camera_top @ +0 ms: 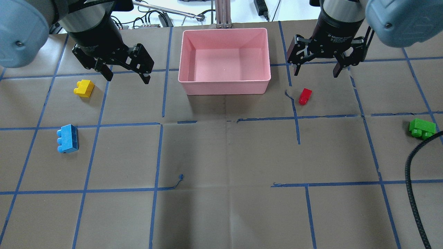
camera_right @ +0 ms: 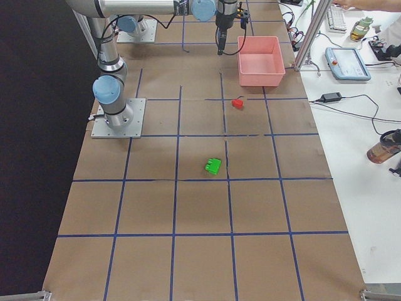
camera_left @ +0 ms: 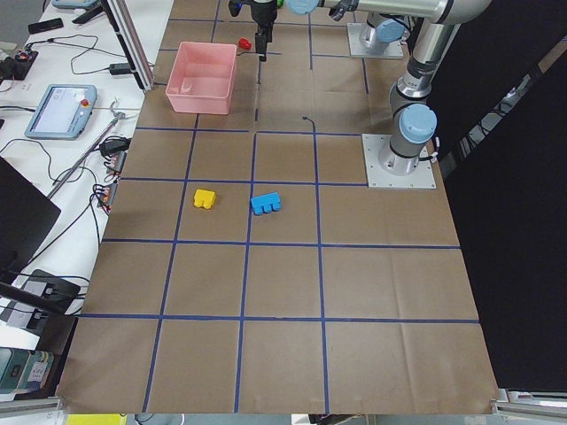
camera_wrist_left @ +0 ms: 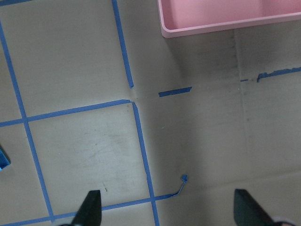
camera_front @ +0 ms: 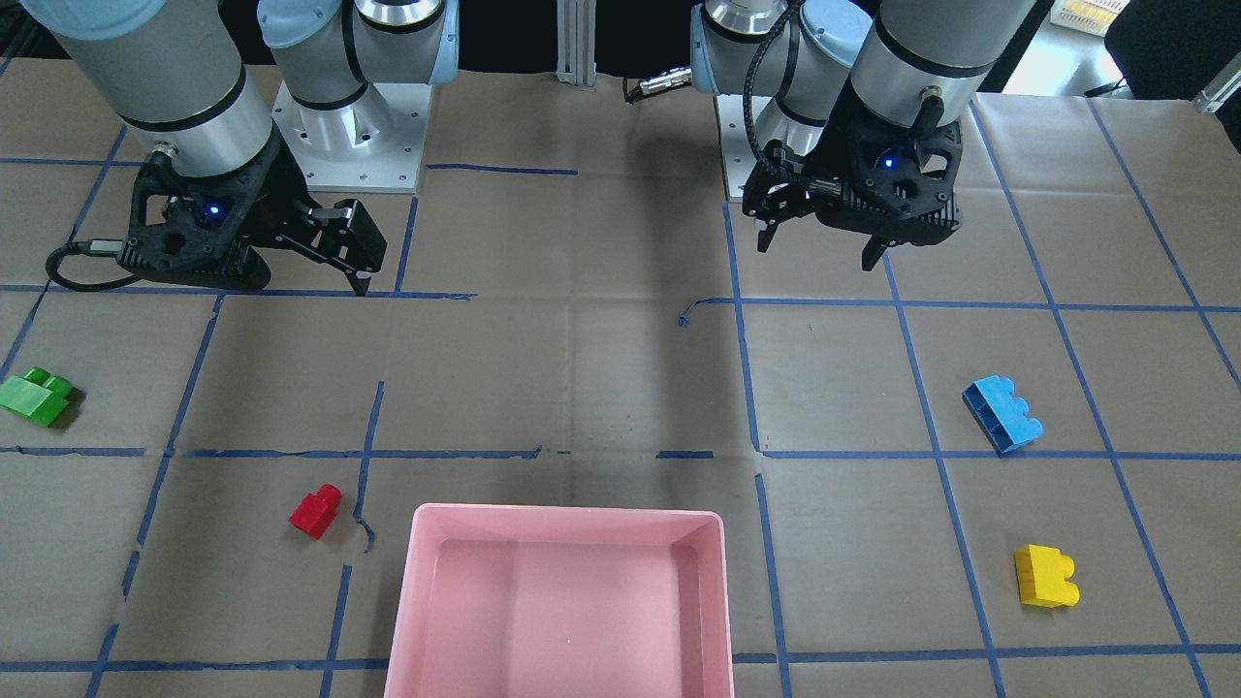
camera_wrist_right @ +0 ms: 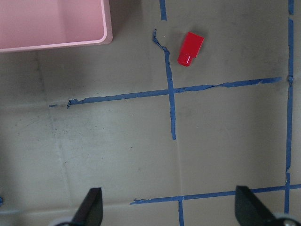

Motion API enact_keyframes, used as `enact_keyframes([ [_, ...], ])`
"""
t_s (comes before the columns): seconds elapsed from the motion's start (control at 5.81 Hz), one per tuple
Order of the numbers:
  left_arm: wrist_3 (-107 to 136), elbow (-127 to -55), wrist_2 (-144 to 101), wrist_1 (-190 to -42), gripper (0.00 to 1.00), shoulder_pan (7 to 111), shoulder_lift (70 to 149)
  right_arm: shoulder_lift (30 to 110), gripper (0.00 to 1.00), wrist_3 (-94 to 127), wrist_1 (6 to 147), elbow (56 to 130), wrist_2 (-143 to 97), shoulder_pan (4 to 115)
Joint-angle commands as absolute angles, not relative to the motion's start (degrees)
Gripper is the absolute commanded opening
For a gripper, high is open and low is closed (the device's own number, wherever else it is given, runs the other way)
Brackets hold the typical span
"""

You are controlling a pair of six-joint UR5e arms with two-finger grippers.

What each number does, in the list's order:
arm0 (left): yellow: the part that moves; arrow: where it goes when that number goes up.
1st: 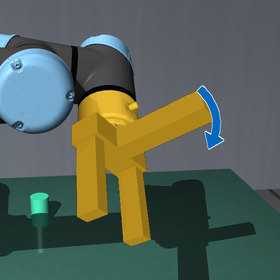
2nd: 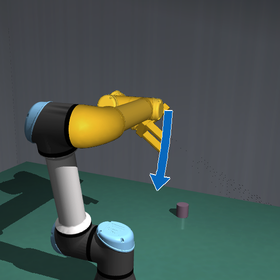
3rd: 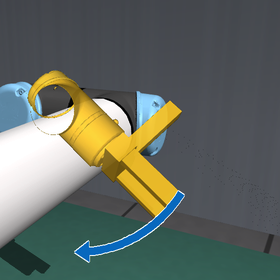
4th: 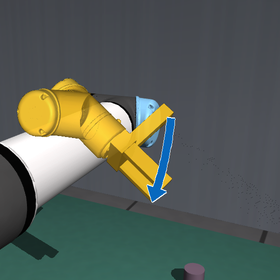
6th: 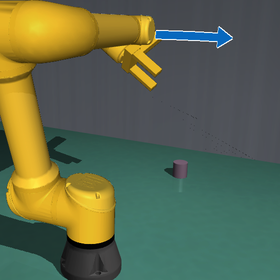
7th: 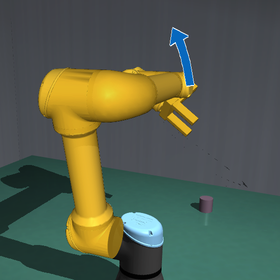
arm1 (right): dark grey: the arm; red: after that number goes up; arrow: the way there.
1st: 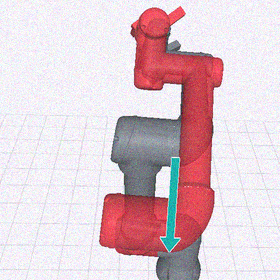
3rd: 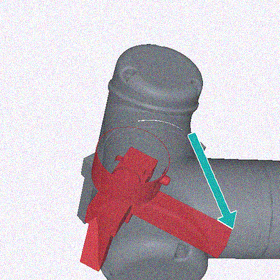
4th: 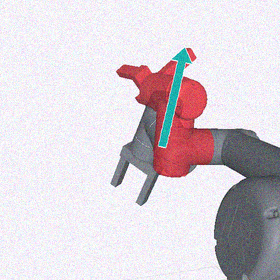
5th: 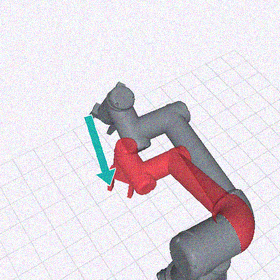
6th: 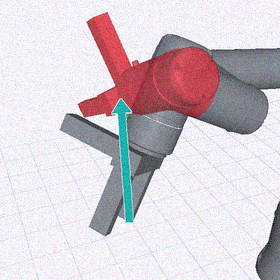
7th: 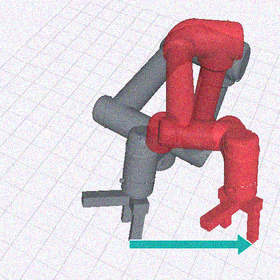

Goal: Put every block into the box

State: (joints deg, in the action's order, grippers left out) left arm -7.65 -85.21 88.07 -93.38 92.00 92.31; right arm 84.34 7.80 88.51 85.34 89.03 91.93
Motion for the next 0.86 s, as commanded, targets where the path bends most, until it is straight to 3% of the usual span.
enact_keyframes([
  [0.0, -8.26, -85.69, 89.20, -93.43, 0.99, 89.41, 92.02, 84.37, 1.00, 7.74, 88.51, 85.34, 89.03, 91.93],
  [0.34, -8.35, -86.13, 89.65, -93.52, 0.99, 78.62, 92.54, 84.20, 1.00, 7.73, 88.42, 85.43, 89.38, 91.67],
  [0.69, -10.62, -91.98, 89.65, -86.81, 0.99, 67.38, 95.69, 83.94, 1.00, -0.19, 88.77, 85.43, 89.91, 87.22],
])
